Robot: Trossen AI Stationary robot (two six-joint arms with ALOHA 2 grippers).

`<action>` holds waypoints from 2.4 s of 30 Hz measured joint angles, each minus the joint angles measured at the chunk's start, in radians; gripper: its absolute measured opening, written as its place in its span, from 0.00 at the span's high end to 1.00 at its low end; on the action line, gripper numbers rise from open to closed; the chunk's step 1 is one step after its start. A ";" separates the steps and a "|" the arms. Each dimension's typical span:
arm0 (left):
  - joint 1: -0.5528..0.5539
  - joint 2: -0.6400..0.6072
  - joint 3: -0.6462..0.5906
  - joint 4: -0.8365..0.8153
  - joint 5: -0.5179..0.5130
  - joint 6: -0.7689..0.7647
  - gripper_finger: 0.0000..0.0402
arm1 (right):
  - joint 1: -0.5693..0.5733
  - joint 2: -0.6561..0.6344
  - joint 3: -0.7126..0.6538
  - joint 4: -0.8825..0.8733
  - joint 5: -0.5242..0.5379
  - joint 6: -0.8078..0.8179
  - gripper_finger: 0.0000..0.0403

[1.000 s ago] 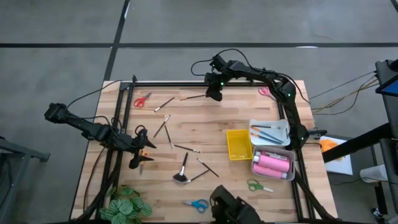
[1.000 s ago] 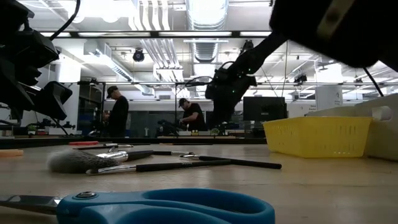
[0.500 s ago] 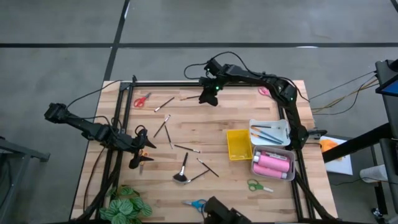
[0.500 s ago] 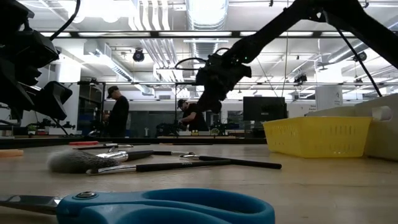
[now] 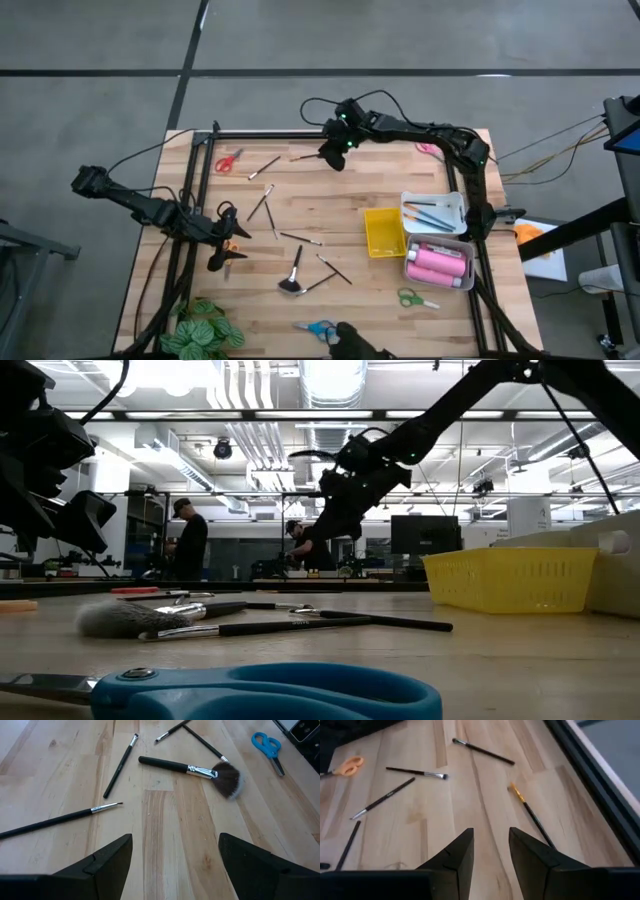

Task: Pick & Place Paint Supplies
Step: Put the black paint brush into the white bin

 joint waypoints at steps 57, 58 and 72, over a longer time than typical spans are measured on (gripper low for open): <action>0.000 0.000 0.000 0.000 0.000 0.000 0.25 | -0.024 0.179 0.166 -0.203 0.442 0.337 0.70; 0.000 0.000 0.000 0.000 0.000 0.000 0.25 | -0.026 0.193 0.184 -0.228 0.438 0.336 0.70; 0.000 0.000 0.000 0.000 0.000 0.000 0.25 | -0.049 0.324 0.396 -0.442 0.367 0.280 0.70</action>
